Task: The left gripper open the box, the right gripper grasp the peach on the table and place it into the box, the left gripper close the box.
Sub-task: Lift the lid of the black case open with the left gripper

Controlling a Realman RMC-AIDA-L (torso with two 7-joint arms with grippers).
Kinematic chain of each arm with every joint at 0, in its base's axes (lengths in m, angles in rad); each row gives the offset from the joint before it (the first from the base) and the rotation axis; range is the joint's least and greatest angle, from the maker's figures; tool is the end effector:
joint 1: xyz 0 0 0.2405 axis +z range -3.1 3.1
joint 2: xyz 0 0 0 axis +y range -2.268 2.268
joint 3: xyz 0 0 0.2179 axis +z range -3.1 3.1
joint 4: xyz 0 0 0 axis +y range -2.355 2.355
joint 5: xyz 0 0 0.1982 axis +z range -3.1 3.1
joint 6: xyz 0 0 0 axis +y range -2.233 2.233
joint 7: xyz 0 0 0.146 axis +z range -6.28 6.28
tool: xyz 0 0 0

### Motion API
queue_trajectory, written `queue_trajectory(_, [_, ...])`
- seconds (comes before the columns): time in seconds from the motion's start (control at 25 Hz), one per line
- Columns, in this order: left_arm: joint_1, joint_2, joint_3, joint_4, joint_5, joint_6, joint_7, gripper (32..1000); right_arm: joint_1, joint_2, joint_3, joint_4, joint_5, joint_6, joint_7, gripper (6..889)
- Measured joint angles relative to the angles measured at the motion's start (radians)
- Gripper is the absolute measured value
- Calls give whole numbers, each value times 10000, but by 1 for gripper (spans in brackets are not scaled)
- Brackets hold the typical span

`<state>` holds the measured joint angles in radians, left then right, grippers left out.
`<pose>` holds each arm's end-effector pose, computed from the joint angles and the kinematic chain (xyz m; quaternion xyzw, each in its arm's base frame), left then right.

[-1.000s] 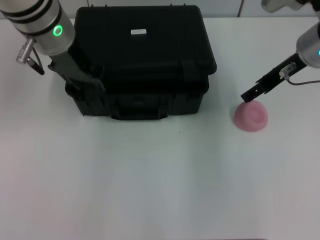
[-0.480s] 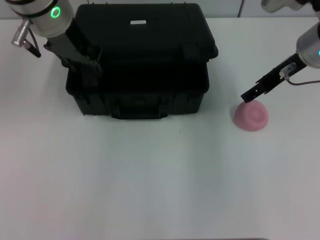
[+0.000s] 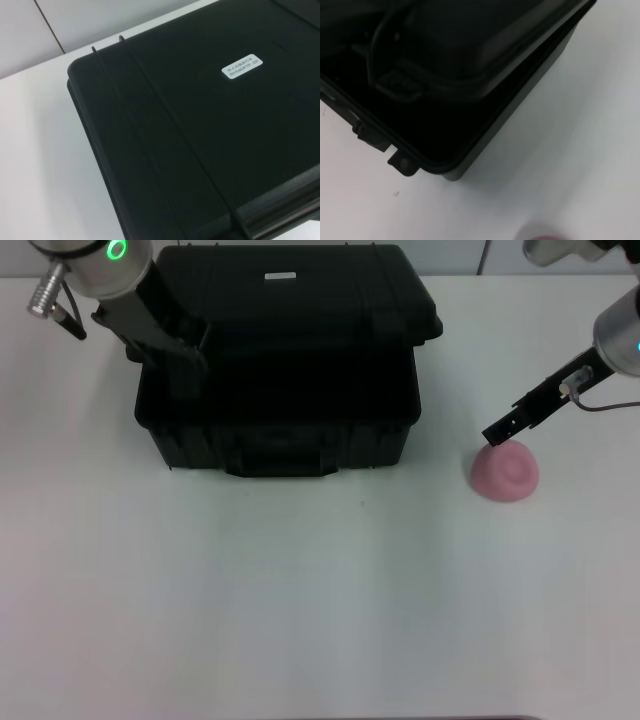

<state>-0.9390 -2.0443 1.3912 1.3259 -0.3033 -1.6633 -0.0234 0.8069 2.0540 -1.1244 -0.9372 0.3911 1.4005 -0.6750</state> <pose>-0.0825 0.3683 0.0445 -0.8121 -0.4487 0.1837 0.3248 0.1953 0.3697 0.0229 -0.8825 0.3770 -0.1900 0.2073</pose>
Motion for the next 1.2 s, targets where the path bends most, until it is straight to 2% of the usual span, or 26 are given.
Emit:
queue_trajectory(0.28, [-51,-13,2,187,210,0,19,490,-19,0,0,-1,0,-6,-6,738])
queue_trajectory(0.6, [-280,-20,-1,212,370,0,73,491,-18,0,0,-16,0,-15,-15,734])
queue_trajectory(0.92, [-290,-5,1,213,387,0,113,492,-60,-1,0,-36,0,-16,-15,731])
queue_trajectory(1.2, [-286,-10,5,218,712,0,244,492,-102,0,0,-63,0,-16,-15,728])
